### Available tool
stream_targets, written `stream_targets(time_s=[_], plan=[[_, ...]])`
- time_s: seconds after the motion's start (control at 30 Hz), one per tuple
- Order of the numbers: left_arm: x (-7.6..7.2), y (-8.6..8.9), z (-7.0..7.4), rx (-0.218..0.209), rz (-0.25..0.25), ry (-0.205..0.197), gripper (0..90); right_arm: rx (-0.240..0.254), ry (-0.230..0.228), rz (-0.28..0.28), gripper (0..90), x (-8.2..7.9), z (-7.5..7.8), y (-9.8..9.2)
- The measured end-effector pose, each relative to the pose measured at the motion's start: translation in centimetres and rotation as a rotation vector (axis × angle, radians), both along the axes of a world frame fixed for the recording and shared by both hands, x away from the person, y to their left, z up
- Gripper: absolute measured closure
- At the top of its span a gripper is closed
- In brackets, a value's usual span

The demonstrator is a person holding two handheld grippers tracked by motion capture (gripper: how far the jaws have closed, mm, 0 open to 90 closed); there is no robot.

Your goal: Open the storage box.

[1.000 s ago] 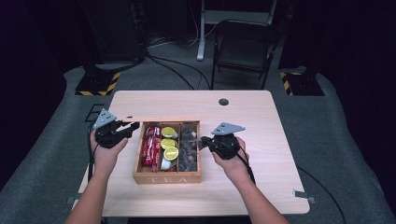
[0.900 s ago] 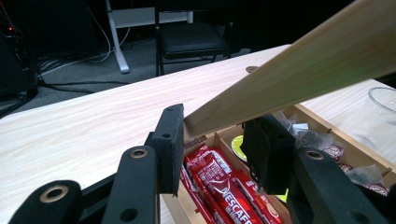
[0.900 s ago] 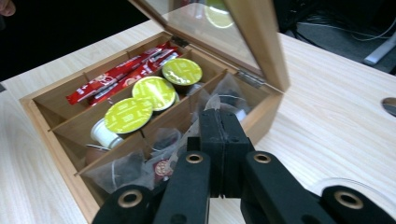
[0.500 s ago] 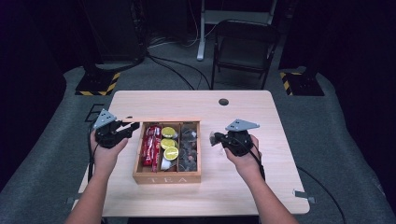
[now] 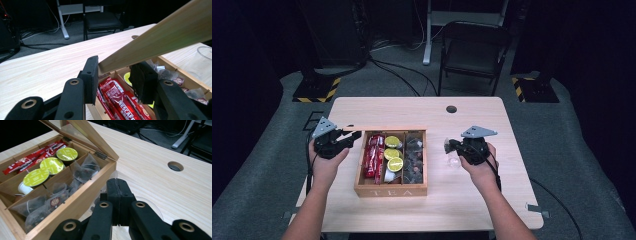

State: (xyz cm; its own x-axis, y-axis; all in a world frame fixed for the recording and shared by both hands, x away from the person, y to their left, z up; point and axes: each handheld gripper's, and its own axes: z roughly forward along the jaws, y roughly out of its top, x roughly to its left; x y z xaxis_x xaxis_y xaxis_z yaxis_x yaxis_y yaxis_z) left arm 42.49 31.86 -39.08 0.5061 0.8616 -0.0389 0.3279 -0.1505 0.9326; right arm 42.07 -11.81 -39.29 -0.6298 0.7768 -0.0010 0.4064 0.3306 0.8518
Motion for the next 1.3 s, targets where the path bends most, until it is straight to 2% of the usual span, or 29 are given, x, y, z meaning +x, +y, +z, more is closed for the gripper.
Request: stream_targets(time_s=[0.43,0.87,1.3], plan=[[-0.2,0.0,-0.1,0.009,0.000,0.005,58.7,-0.022,0.017,-0.045,90.0,1.3,-0.7,-0.7],[-0.2,0.0,-0.1,0.009,0.001,0.003,58.7,-0.026,0.060,-0.093,90.0,2.0,-2.5,-1.5],[-0.2,0.0,-0.1,0.010,-0.001,0.005,58.7,-0.042,0.075,-0.095,90.0,2.6,-3.4,-1.1]])
